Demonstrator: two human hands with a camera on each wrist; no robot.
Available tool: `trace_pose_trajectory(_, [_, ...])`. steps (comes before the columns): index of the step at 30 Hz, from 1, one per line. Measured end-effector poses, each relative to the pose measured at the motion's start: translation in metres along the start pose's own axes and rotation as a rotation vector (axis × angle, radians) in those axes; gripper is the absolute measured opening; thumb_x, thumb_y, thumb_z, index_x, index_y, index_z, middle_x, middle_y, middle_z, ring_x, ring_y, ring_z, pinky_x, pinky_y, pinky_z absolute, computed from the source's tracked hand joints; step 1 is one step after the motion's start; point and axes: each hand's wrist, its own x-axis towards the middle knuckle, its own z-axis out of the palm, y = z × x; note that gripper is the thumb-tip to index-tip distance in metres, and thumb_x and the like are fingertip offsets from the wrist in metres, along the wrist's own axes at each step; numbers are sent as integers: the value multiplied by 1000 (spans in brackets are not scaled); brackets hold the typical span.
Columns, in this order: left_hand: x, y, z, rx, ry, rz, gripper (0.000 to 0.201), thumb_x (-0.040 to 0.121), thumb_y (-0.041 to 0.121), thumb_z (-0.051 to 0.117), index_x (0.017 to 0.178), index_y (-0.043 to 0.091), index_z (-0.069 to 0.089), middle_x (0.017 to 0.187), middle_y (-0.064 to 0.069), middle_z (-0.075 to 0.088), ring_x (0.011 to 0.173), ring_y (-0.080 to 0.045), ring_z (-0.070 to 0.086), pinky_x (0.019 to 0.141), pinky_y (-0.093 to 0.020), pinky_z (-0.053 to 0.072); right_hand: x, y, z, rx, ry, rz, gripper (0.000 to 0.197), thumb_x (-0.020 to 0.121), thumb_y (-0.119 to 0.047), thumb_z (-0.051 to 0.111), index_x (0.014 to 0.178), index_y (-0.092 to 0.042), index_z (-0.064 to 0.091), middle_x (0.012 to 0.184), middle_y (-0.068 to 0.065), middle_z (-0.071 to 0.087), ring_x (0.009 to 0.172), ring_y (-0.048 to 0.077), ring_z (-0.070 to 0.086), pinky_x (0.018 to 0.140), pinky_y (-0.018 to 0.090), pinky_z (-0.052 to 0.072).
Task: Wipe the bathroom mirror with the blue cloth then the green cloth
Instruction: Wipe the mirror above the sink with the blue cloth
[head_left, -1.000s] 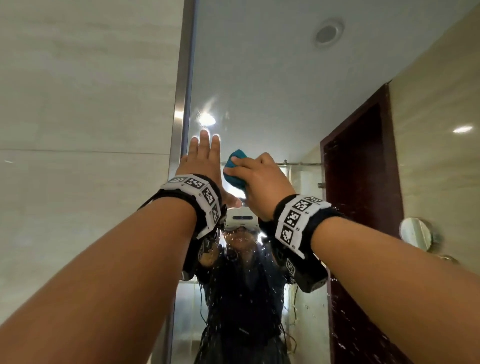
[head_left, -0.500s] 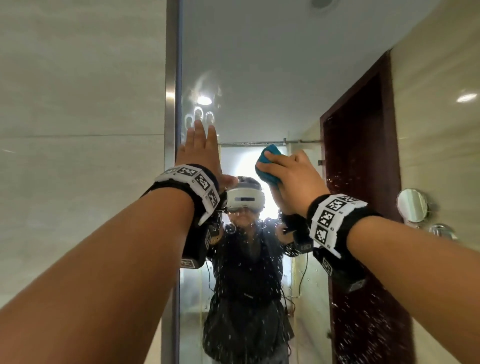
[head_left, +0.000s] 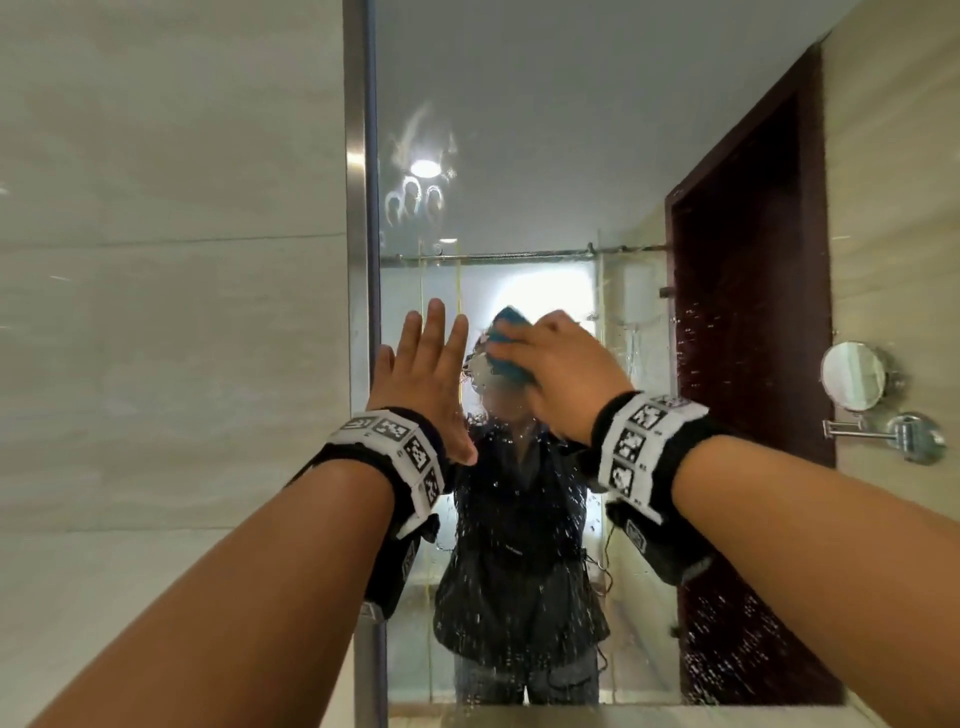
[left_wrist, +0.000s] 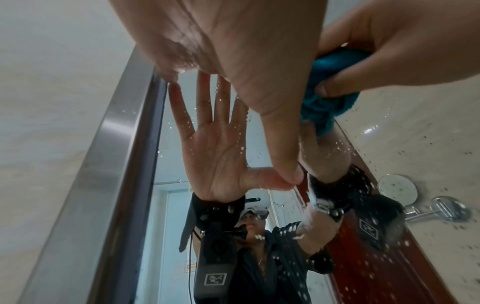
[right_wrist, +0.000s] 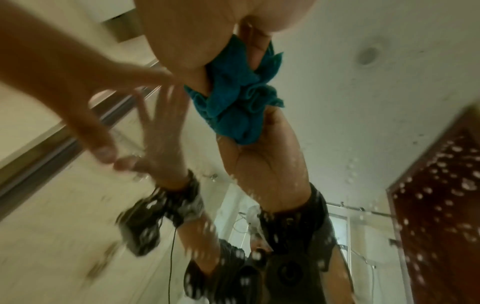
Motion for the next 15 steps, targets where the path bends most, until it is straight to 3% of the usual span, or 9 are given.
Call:
trace_pose_trajectory(1, [2, 0, 2, 6, 5, -6, 143, 59, 58, 79, 142, 21, -32, 149, -5, -38, 140, -27, -27, 115, -47, -2, -4, -4, 5, -7, -1, -73, 51, 69, -3, 73, 116, -17, 65, 125, 1, 60, 94, 31, 52, 80, 36, 47])
trace_pose_trajectory(3, [4, -1, 6, -2, 4, -11, 145, 58, 59, 80, 141, 22, -33, 148, -3, -40, 139, -26, -29, 114, -46, -4, -3, 3, 3, -13, -33, -43, 53, 75, -4, 69, 124, -23, 60, 133, -4, 55, 100, 27, 48, 81, 29, 40])
trace_pose_trajectory(6, [6, -4, 8, -16, 14, -5, 147, 56, 58, 81, 141, 24, -34, 147, -1, -41, 139, -25, -30, 113, -45, -7, 13, 35, 0, -2, 84, 236, 47, 86, -2, 51, 124, -30, 58, 136, -9, 51, 102, 22, 41, 80, 26, 31])
trace_pose_trajectory(9, [8, -4, 11, -17, 9, -11, 148, 55, 57, 82, 140, 24, -34, 147, -2, -41, 138, -25, -31, 113, -47, -7, 21, 47, 5, -22, 245, 390, 48, 83, -4, 53, 123, -31, 56, 134, -10, 52, 107, 23, 47, 81, 22, 27])
trace_pose_trajectory(12, [10, -1, 13, 16, 19, -28, 151, 51, 60, 81, 139, 23, -36, 146, -3, -42, 138, -27, -31, 113, -49, -5, -1, 18, 11, -37, 120, 278, 49, 81, -7, 61, 126, -27, 55, 136, -6, 50, 105, 26, 45, 82, 34, 41])
trace_pose_trajectory(15, [12, 0, 15, 39, 17, -36, 154, 48, 64, 80, 138, 21, -38, 146, -6, -42, 138, -29, -30, 113, -51, -4, -31, -4, 18, -33, -4, -51, 57, 70, -8, 77, 122, -23, 61, 127, -1, 58, 94, 30, 53, 77, 39, 51])
